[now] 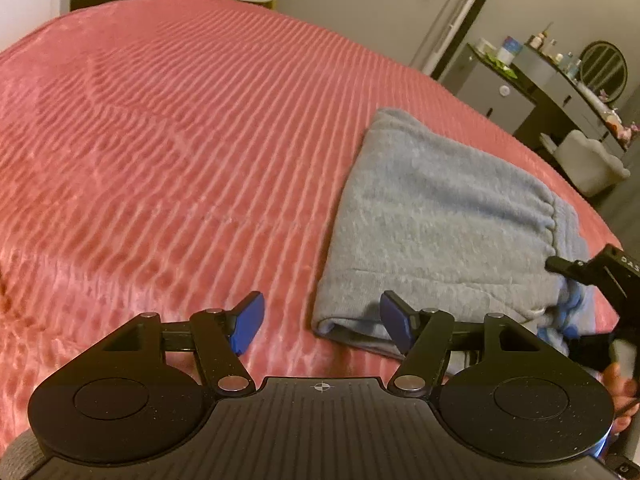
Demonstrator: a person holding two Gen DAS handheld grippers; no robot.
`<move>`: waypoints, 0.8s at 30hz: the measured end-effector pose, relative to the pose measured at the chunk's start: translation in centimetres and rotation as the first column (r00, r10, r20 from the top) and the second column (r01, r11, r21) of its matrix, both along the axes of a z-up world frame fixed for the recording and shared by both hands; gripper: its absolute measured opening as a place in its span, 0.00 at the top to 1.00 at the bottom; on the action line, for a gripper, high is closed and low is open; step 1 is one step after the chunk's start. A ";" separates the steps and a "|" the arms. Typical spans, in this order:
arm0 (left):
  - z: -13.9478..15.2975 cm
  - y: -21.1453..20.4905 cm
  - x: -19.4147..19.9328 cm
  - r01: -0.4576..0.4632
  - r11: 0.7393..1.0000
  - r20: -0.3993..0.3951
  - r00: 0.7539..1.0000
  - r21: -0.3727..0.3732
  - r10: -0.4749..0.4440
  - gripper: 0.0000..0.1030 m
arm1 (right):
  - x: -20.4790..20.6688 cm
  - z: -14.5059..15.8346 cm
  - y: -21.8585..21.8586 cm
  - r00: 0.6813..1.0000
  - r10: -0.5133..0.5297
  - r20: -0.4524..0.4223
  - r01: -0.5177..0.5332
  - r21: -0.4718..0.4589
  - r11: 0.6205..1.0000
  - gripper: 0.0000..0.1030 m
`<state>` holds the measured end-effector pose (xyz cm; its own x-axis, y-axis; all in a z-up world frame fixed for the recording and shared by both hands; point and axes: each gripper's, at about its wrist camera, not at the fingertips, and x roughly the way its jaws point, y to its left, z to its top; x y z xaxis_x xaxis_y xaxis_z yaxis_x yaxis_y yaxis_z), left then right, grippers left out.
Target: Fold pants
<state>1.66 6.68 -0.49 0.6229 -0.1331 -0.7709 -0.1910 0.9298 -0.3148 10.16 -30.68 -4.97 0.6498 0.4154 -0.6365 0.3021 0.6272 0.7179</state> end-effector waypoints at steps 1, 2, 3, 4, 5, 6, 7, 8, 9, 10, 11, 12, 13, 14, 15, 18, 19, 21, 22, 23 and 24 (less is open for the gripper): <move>0.1 0.0 -0.1 0.003 1.000 0.006 1.000 -0.003 -0.003 0.33 | -0.1 1.2 0.5 0.999 0.020 0.034 -0.019 -0.045 0.999 0.42; 0.2 -0.1 -0.3 0.006 1.000 0.014 1.000 -0.007 -0.006 0.33 | -0.2 2.6 0.9 0.997 0.032 0.074 -0.026 -0.082 0.996 0.48; 0.3 -0.1 -0.4 0.012 1.000 0.023 1.000 -0.009 -0.011 0.32 | -0.5 4.1 1.4 0.991 0.047 0.123 -0.034 -0.103 0.994 0.51; 0.4 -0.2 -0.5 0.014 1.000 0.027 1.000 -0.006 -0.014 0.32 | -0.8 5.7 1.6 0.983 0.058 0.175 -0.040 -0.102 0.994 0.52; 0.4 -0.3 -0.4 0.014 1.000 0.026 1.000 -0.002 -0.014 0.32 | -1.1 7.1 1.8 0.974 0.060 0.217 -0.042 -0.090 0.995 0.55; 0.4 -0.4 -0.4 0.015 1.000 0.023 1.000 0.004 -0.015 0.32 | -1.5 8.4 1.8 0.964 0.062 0.257 -0.044 -0.073 0.996 0.58; 0.4 -0.4 -0.4 0.014 1.000 0.021 1.000 0.006 -0.014 0.32 | -2.0 9.7 1.6 0.953 0.055 0.297 -0.041 -0.053 0.998 0.59; 0.4 -0.4 -0.5 0.011 1.000 0.023 1.000 0.006 -0.011 0.32 | -2.7 10.7 1.3 0.941 0.034 0.336 -0.026 -0.028 0.999 0.60; 0.5 -0.3 -0.6 0.008 1.000 0.024 1.000 0.004 -0.008 0.32 | -3.1 11.5 0.9 0.930 0.015 0.369 -0.011 -0.012 1.000 0.60; 0.5 -0.3 -0.6 0.006 1.000 0.026 1.000 -0.001 -0.006 0.32 | -3.5 11.9 0.4 0.922 -0.005 0.387 0.007 -0.004 1.000 0.60; 0.6 -0.3 -0.7 0.006 1.000 0.028 1.000 -0.005 -0.006 0.32 | -4.0 12.0 -0.3 0.918 -0.027 0.395 0.031 -0.002 1.000 0.60; 0.6 -0.3 -0.8 0.007 1.000 0.030 1.000 -0.006 -0.007 0.32 | -4.3 11.9 -1.0 0.918 -0.042 0.394 0.052 -0.014 0.999 0.60; 0.6 -0.3 -0.8 0.009 1.000 0.032 0.999 -0.005 -0.009 0.32 | -4.5 11.4 -1.7 0.923 -0.059 0.380 0.076 -0.029 0.997 0.60; 0.6 -0.4 -0.7 0.012 1.000 0.032 0.999 -0.003 -0.012 0.32 | -4.8 10.5 -2.4 0.933 -0.085 0.349 0.105 -0.039 0.994 0.60; 0.6 -0.5 -0.7 0.014 1.000 0.030 0.999 0.001 -0.014 0.32 | -5.0 9.6 -3.3 0.943 -0.111 0.314 0.133 -0.050 0.990 0.60; 0.6 -0.7 -0.6 0.022 1.000 0.023 0.999 0.012 -0.022 0.32 | -5.5 6.3 -5.2 0.960 -0.186 0.212 0.217 -0.133 0.967 0.60; 0.6 -0.8 -0.5 0.024 1.000 0.020 1.000 0.016 -0.024 0.32 | -5.4 5.2 -5.7 0.966 -0.197 0.165 0.224 -0.162 0.961 0.57; 0.5 -0.9 -0.5 0.026 0.999 0.014 1.000 0.019 -0.026 0.32 | -5.1 2.7 -6.5 0.976 -0.205 0.072 0.214 -0.148 0.965 0.55; 0.5 -0.8 -0.5 0.026 0.999 0.011 1.000 0.019 -0.027 0.32 | -5.2 2.0 -6.8 0.977 -0.208 0.047 0.212 -0.116 0.970 0.55; 0.5 -0.8 -0.4 0.026 0.999 0.009 1.000 0.019 -0.026 0.32 | -5.4 1.6 -6.9 0.978 -0.205 0.043 0.208 -0.077 0.975 0.46; 0.5 -0.8 -0.4 0.027 0.999 0.008 1.000 0.019 -0.027 0.32 | -5.3 1.3 -6.9 0.979 -0.198 0.039 0.200 -0.057 0.978 0.37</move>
<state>1.27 5.85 0.03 0.6259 -0.1349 -0.7682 -0.1633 0.9404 -0.2982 4.82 -37.61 -3.67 0.7368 0.2371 -0.6331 0.4016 0.5998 0.6921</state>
